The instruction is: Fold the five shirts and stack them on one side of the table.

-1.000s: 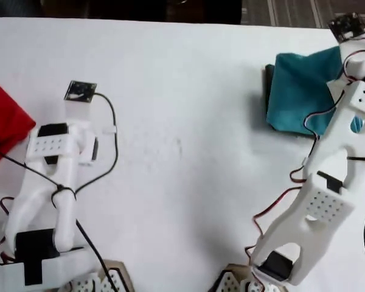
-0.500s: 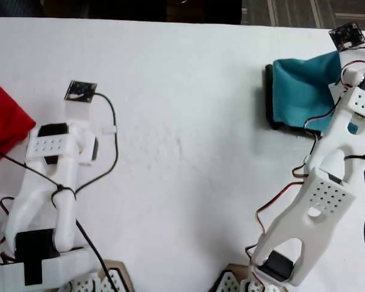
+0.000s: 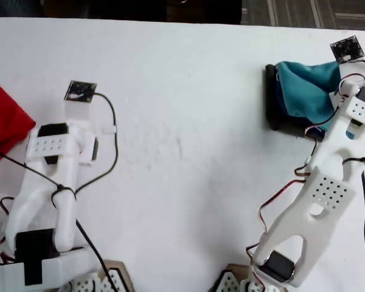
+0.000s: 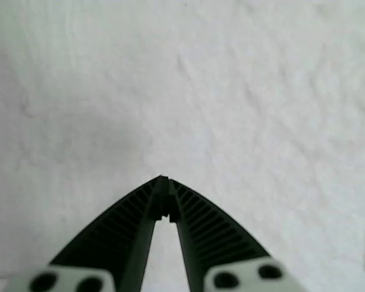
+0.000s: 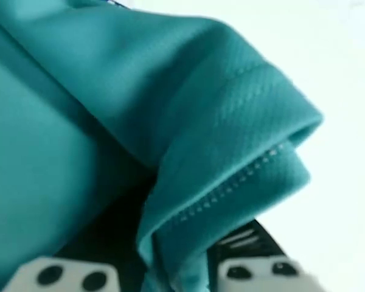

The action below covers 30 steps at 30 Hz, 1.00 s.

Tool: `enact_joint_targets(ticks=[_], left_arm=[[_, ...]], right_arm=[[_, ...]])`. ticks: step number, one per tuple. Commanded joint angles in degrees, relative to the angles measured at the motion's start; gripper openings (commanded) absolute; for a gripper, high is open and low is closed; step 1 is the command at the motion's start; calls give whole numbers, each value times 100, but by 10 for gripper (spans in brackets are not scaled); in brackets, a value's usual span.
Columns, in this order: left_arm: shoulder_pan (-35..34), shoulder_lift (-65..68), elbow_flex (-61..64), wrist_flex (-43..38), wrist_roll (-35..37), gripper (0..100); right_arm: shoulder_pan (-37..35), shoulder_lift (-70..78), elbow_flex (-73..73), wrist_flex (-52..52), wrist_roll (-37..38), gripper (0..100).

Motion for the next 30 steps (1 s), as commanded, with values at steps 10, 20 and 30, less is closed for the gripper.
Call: enact_joint_targets(ticks=[10,20,30], left_arm=[[-9,-220,-22,-88,44,28],[-35,-220,-31,-97,35,28],[-44,-237,-31,-97,26,28]], right_arm=[[92,-743,-1451,910,-501,200],[-505,-804,-2295,2721,-870,41],[-1165,-690,-1143,3811,-826,18]])
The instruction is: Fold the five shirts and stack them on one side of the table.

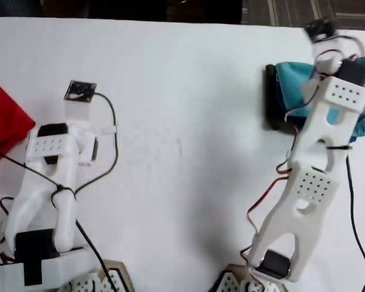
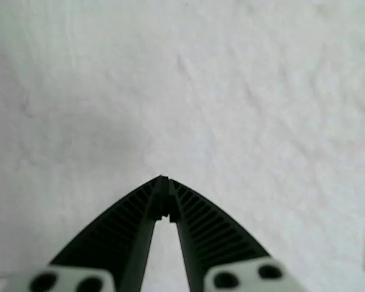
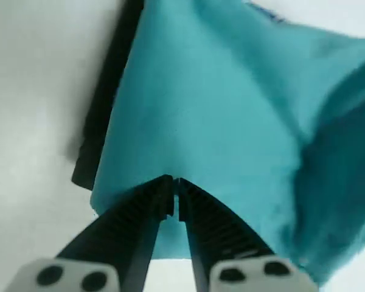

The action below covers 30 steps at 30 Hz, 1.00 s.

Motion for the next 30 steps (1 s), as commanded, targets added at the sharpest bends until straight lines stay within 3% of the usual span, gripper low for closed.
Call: enact_joint_targets(ticks=[1,7,17,21,30], left_arm=[[-44,-237,-31,-97,26,28],[-44,-229,-31,-97,26,28],[-44,-220,-31,-97,26,28],[-44,-220,-31,-97,26,28],[-44,-220,-31,-44,18,28]], right_arm=[[-101,-286,466,84,-18,18],[-259,92,756,84,-18,18],[-224,-901,-1257,251,-53,18],[101,-549,-1407,-831,-44,18],[963,1851,-1477,-4127,-18,18]])
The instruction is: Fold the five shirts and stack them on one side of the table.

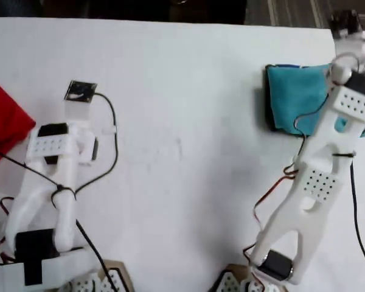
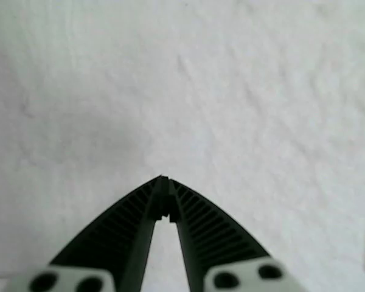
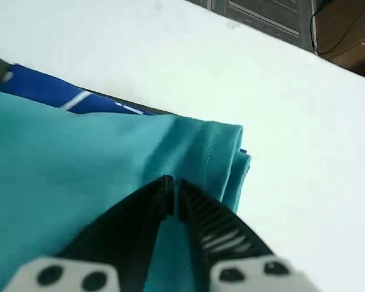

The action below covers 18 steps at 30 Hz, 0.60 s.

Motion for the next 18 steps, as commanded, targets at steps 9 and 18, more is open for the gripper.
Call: enact_joint_targets(ticks=[9,18], left_arm=[[-53,-220,-31,114,-53,28],[-53,-273,-101,123,-299,28]], right_arm=[[558,1376,-229,-2114,-44,18],[497,585,-237,-1736,-62,18]])
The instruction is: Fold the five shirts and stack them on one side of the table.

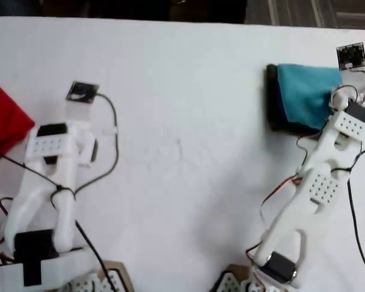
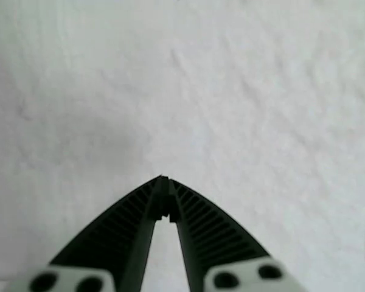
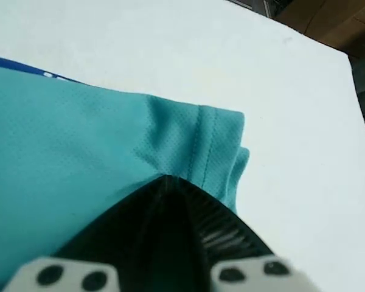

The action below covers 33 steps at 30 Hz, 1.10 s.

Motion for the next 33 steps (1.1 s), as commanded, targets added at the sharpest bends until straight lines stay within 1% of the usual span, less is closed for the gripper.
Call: enact_joint_targets(ticks=[1,3,4,7,8,10,12,14,16,19,21,23,26,29,33], left_arm=[[-53,-273,-154,88,-35,28],[-53,-273,-347,316,-35,28],[-53,-273,-497,501,-35,28],[-202,-273,-1077,1152,-35,28],[-352,-273,-1270,1327,-53,30],[-800,-229,-1613,1582,-70,63],[-1371,-220,-1824,1626,-176,128],[-1978,-211,-2009,1618,-580,194],[-2602,-211,-2114,1477,-905,221],[-3596,-202,-2132,993,-1240,214],[-4097,-193,-2123,756,-1495,214],[-4448,-44,-2149,589,-1741,214],[-4703,448,-2176,281,-1960,216],[-4686,1108,-2185,-44,-2180,215],[-4703,1916,-2404,-624,-2189,215]], right_arm=[[31,-884,-229,418,-44,18],[-13,-1218,-229,919,-79,18],[-40,-1411,-229,1156,-220,18],[-110,-1938,-229,1631,-941,19],[-154,-2105,-229,1745,-1116,26],[-259,-2440,-229,2193,-1266,70],[-418,-2774,-229,2800,-1284,135],[-585,-3081,-229,3442,-1257,190],[-743,-3336,-229,4022,-1248,216],[-1007,-3644,-229,4857,-1248,211],[-1262,-3793,-229,5376,-1248,211],[-1525,-3890,-185,5719,-1248,211],[-1727,-3987,-158,5745,-1284,211],[-1877,-4075,-158,5745,-1292,206],[-1912,-4576,167,5754,-1292,167]])
